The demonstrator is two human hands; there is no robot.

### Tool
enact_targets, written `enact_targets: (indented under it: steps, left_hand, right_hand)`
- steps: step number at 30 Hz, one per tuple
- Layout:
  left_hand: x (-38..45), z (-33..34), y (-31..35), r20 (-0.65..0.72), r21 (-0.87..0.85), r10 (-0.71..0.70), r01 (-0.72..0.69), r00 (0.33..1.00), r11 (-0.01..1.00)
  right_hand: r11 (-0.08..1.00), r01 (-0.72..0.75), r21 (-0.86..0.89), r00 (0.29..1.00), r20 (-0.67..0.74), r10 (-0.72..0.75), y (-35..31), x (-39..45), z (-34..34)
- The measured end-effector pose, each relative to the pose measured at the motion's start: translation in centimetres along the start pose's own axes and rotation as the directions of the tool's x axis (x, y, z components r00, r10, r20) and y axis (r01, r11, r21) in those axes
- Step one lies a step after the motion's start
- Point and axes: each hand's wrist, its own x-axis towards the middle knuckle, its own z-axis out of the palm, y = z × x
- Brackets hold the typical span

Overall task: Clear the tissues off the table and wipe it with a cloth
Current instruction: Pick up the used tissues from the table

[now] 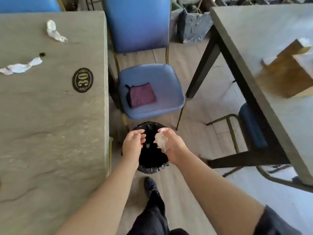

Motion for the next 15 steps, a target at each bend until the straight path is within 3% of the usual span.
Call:
enact_targets:
  steps: [5, 15]
  left_hand:
    - [4.9, 2.9, -1.9, -0.030, -0.010, -0.133, 0.132, 0.991, 0.991]
    - [12.1, 4.9, -5.8, -0.141, 0.126, -0.165, 0.183, 0.976, 0.975]
  right_hand:
    - [0.982, -0.111, -0.156, 0.994, -0.021, 0.109, 0.3, 7.4, -0.6]
    - [0.858, -0.249, -0.448, 0.943, 0.090, 0.321, 1.6, 18.0, -1.7]
